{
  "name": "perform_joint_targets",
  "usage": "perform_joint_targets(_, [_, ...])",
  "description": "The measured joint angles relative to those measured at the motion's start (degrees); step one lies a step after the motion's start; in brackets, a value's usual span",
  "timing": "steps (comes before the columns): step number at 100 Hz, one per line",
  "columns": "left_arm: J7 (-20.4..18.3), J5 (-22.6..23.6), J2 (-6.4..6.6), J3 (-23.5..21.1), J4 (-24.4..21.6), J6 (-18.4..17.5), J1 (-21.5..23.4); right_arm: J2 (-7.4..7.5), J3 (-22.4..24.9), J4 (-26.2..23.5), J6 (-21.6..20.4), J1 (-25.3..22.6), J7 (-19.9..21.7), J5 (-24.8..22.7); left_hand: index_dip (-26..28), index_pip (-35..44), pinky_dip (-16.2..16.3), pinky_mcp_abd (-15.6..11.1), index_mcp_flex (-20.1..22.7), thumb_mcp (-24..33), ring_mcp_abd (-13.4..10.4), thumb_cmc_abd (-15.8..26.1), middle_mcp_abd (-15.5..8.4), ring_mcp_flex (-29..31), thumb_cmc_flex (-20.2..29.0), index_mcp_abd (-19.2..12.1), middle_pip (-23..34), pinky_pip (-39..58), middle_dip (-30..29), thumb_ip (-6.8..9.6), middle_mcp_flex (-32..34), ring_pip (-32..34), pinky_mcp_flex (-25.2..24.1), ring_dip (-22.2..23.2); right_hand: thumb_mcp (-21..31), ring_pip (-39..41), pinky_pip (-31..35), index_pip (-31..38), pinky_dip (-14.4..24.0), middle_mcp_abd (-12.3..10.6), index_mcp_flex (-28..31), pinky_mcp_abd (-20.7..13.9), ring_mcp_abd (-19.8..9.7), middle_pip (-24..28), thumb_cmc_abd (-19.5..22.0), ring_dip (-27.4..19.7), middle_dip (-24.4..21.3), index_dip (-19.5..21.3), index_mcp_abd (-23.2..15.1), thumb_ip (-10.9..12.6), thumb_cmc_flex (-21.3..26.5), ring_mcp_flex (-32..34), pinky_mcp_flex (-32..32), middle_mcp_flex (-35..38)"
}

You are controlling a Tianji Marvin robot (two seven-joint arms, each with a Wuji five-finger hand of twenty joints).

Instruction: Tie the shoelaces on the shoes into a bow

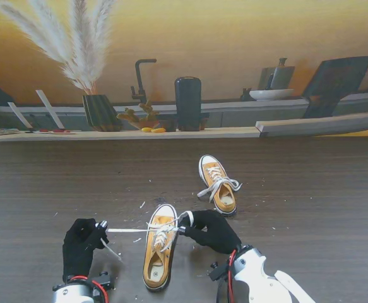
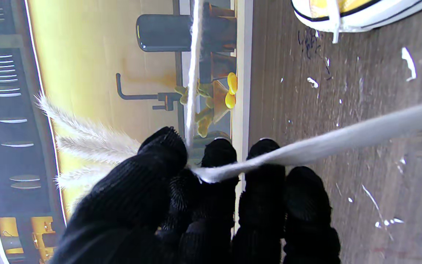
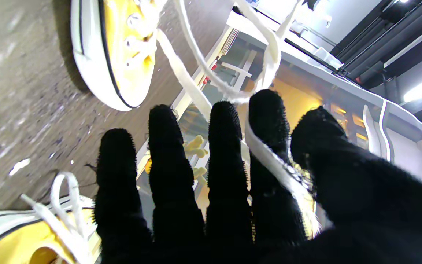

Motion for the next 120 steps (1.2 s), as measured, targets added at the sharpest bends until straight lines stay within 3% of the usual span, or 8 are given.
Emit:
perform_joint_targets(34, [3.32,1.80,-0.83,-2.00,0.66,0.64,0.87,-0.08,2.98,1.41,-0.87,-2.11,-2.75,-4.59,0.00,0.01,0.00,0.00,0.00,0.61,0.00,-0.08,0.00,0.00,0.00,0.01,0.01,0.00,0.02,0.00,0.00,0.00,0.00,0.00,0.34,2.56,4.53,0.14,-0.51,0.63,0.65,0.83,0.43,0.36,-0.29,1.48,-0.58,-0.01,0.56,0.00,1.27,4.13,2.90,3.66])
perform_joint_targets(55, [5.83,3.76,-1.40,-4.23,1.59,0.66,1.63,-0.14,4.89,2.47,-0.89,-3.87,-5.79,-8.00,0.00,0.10,0.00,0.01,0.03,2.11,0.00,-1.32,0.00,0.00,-0.73,0.01,0.01,0.00,0.02,0.59,0.05,0.00,0.00,0.00,1.69,8.69,10.20,0.74,1.12,3.04,0.74,1.92,0.51,1.97,-2.49,3.84,1.13,-0.01,1.85,0.00,1.31,9.13,8.21,7.50])
perform_joint_targets(70, [7.04,4.57,-1.66,-5.35,2.39,0.88,1.88,-0.18,5.63,2.53,1.37,-5.00,-9.91,-12.88,0.00,0.18,0.00,0.01,0.16,3.23,0.00,-1.50,0.00,0.00,-1.80,0.01,0.01,0.00,0.02,0.64,0.07,0.00,0.00,0.00,3.58,13.30,14.45,1.69,1.93,5.04,2.84,2.21,0.51,2.45,-4.72,5.32,1.93,-0.71,3.98,0.00,1.85,13.68,13.73,10.90])
perform_joint_targets(87, [7.55,4.81,-1.77,-6.05,2.92,2.11,2.01,-1.24,4.57,5.98,0.91,-4.10,-22.14,-17.79,0.00,0.19,0.00,0.02,0.91,3.72,0.00,-1.55,0.00,0.00,-2.37,0.01,0.02,0.00,0.02,0.86,0.62,0.00,0.00,0.00,10.13,24.68,20.06,4.02,2.67,9.70,6.93,3.11,0.49,7.17,-9.95,9.41,5.55,-0.63,8.20,0.00,1.78,19.34,24.58,16.26])
perform_joint_targets(103, [7.68,4.91,-1.87,-6.65,3.09,3.00,2.26,-1.90,4.46,7.09,1.12,-3.46,-24.31,-21.34,-0.54,0.19,0.00,0.02,0.95,3.73,0.00,-1.60,0.00,0.00,-2.37,0.01,0.02,0.00,0.02,0.86,0.62,0.00,0.00,0.00,12.34,32.37,21.75,4.99,7.30,10.39,7.78,4.25,1.01,9.06,-12.01,11.60,8.10,1.61,9.51,0.00,1.78,20.08,28.40,17.46])
perform_joint_targets(120, [8.36,5.07,-2.12,-7.87,2.99,4.47,2.80,-1.81,5.08,6.65,6.47,-3.59,-24.81,-23.43,-0.63,0.19,0.00,0.02,0.98,3.73,0.00,-1.66,0.00,0.00,-2.37,0.01,0.02,0.00,0.03,0.87,0.62,0.00,0.00,0.00,12.87,33.95,21.76,5.06,8.91,10.97,7.81,5.05,1.77,9.15,-12.71,11.64,8.73,2.32,10.04,0.00,1.78,20.09,29.30,17.99])
